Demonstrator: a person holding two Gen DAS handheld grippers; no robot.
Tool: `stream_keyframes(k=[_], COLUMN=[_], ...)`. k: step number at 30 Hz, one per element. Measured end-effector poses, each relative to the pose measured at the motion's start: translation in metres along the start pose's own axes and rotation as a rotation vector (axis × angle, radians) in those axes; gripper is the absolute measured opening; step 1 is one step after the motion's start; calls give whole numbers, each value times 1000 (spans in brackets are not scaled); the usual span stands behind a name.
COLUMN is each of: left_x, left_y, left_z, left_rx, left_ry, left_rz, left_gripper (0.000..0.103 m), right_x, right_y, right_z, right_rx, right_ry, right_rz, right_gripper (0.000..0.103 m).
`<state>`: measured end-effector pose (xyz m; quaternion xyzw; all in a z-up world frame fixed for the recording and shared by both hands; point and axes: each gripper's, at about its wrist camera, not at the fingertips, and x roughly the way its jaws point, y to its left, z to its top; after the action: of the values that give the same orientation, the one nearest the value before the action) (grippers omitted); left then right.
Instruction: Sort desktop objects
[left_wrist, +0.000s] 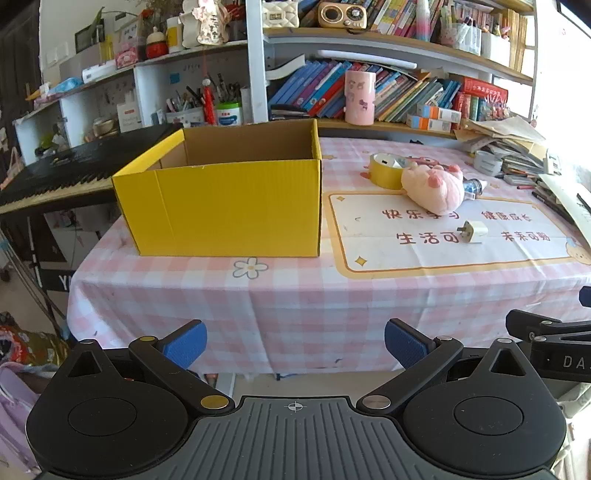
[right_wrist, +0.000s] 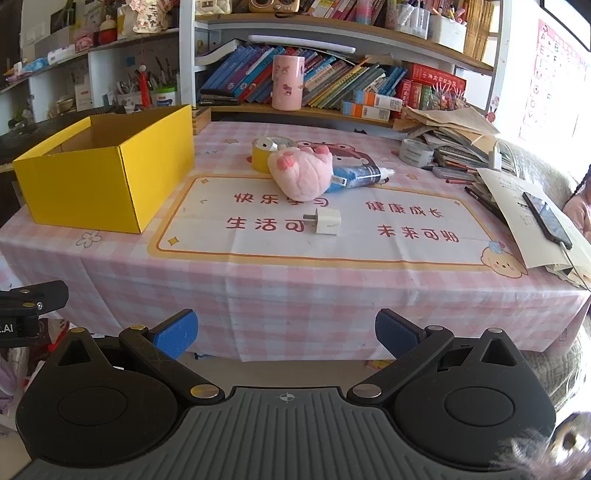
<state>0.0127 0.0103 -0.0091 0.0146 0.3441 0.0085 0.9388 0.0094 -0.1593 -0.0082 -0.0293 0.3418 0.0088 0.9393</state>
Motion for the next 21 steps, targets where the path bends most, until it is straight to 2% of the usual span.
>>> stream_keyframes(k=[21], left_x=[-2], left_y=[5], left_z=[-1], left_rx=[8], left_ry=[-2], left_rz=[-2], left_gripper=[103], right_x=[-1], right_y=[2], right_z=[1], right_rx=[-4], right_ry=[-7], right_rz=[9], right_gripper=[103])
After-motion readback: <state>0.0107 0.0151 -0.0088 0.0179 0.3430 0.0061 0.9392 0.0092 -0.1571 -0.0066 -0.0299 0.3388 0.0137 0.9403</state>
